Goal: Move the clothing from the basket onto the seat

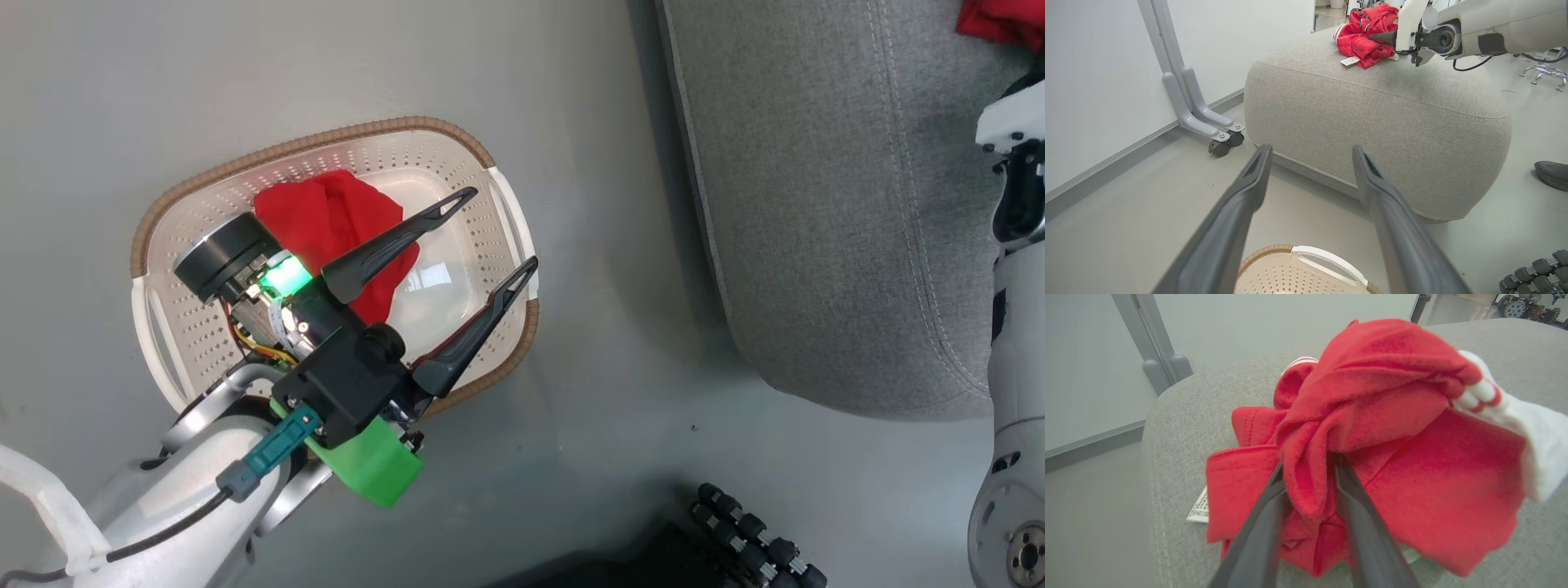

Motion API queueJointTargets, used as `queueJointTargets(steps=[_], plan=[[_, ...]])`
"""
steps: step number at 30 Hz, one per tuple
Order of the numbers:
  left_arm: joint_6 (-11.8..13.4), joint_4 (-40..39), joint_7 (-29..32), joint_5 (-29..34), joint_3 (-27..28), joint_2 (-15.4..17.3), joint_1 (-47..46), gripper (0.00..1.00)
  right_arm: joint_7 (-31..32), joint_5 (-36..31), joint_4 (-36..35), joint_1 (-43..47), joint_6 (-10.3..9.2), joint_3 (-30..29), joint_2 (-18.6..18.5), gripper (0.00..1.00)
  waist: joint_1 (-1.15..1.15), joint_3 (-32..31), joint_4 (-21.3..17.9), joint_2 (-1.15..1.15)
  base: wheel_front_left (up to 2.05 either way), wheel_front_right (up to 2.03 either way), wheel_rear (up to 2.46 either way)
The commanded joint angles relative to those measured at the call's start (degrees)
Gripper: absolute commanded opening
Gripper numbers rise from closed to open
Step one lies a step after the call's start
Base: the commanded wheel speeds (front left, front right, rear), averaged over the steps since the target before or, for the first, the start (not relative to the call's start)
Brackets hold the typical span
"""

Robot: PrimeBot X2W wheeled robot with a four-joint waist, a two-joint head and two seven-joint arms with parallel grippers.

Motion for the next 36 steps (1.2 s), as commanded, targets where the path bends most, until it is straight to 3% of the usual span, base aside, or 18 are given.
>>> queueJointTargets(steps=[1, 10, 20, 28, 36], plan=[[0.4, 0.5, -0.5, -0.4, 0.0, -0.1, 0.7, 1.0, -0.2, -0.4, -1.0, 2.0, -0.04, -0.1, 0.2, 1.0, -0.01, -2.6, -1.0, 0.0, 0.0, 0.0, 0.0], [3.0, 4.8, -3.4, -2.9, -0.7, -2.8, 5.3, 1.0, -0.2, -1.7, -10.6, 15.1, -0.04, 0.9, 2.7, 1.0, -0.01, -13.3, -0.6, 0.0, 0.0, 0.0, 0.0], [8.0, 11.2, -7.5, -7.0, 1.5, -6.1, 11.2, 1.0, -0.2, -3.3, -25.2, 29.1, -0.04, 6.7, 5.7, 1.0, -0.01, -24.2, 3.7, 0.0, 0.0, 0.0, 0.0], [12.0, 16.2, -9.8, -9.8, 6.5, -7.5, 15.5, 1.0, 0.8, -2.6, -33.2, 37.2, -0.04, 12.6, 6.8, 1.0, -0.01, -29.8, 9.3, 0.0, 0.0, 0.0, 0.0], [14.9, 18.5, -10.3, -11.0, 15.7, -8.2, 20.4, 1.0, 3.8, 0.3, -38.7, 43.2, -0.04, 19.0, 6.9, 1.0, -0.01, -33.8, 13.9, 0.0, 0.0, 0.0, 0.0]])
